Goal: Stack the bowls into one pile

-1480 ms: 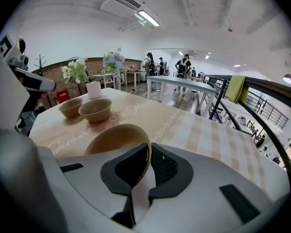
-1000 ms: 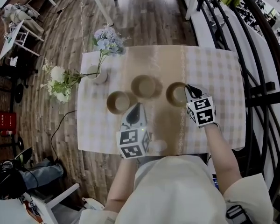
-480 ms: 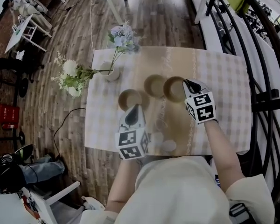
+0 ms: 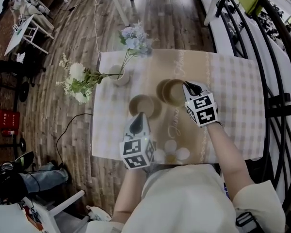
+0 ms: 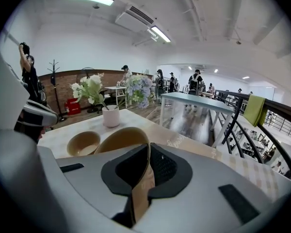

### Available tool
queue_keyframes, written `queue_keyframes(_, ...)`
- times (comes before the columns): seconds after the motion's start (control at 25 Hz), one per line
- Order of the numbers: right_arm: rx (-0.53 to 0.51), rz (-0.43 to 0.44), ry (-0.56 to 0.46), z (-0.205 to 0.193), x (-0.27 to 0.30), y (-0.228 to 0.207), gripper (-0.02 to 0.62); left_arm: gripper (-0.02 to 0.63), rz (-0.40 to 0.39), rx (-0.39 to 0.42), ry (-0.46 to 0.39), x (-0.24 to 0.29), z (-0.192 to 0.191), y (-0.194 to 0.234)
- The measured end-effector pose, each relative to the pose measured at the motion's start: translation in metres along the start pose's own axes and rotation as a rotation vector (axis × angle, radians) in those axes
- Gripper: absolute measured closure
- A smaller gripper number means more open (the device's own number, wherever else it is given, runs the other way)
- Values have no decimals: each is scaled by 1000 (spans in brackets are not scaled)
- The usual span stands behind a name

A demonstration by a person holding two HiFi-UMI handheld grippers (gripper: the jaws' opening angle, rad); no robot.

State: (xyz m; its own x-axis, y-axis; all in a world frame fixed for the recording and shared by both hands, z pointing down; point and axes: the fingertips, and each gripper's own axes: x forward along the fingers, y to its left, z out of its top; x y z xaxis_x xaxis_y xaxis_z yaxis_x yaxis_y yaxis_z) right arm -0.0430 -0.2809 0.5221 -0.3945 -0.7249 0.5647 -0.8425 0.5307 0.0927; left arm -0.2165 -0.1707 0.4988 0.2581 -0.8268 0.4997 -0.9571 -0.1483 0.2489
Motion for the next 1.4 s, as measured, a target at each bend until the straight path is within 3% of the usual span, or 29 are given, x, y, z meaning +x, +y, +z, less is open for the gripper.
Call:
queue_keyframes(1.24, -13, -3, 112, -22, 58, 15, 580, 601, -8, 5, 44, 28, -10, 34)
queue_keyframes(1.4, -12, -5, 116, -25, 56, 15, 516, 601, 2, 20, 28, 29, -8, 39)
